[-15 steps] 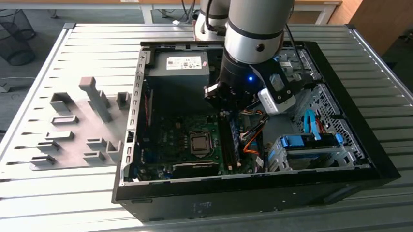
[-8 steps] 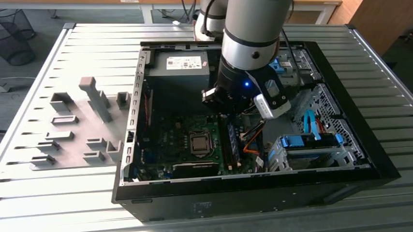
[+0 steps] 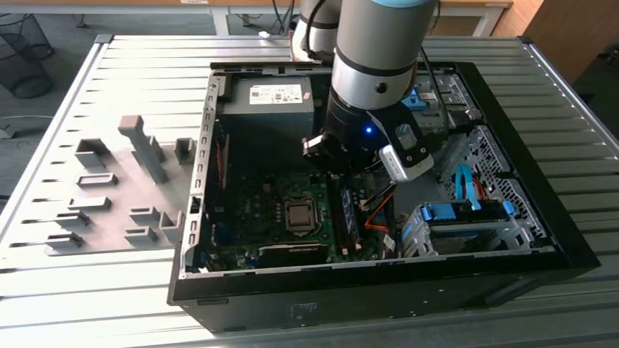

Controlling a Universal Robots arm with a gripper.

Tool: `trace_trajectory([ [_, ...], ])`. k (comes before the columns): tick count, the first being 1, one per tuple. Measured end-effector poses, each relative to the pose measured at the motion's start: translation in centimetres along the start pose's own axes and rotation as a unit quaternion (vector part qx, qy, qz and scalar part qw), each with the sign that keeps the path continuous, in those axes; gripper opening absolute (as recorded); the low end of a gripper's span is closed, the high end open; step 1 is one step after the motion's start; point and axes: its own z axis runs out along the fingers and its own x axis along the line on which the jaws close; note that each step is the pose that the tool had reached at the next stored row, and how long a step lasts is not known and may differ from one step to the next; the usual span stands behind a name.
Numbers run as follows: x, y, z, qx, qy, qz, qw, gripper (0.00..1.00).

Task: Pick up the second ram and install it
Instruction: 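Insert the second ram into the second slot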

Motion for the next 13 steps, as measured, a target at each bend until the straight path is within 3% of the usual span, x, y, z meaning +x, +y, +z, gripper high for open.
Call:
trace_trajectory([
  [4, 0.0, -0.22, 0.21, -0.0001, 0.0, 0.0, 1.0, 0.14],
  [13, 0.01, -0.47, 1.51, 0.0, 0.0004, 0.001, 1.0, 0.14],
])
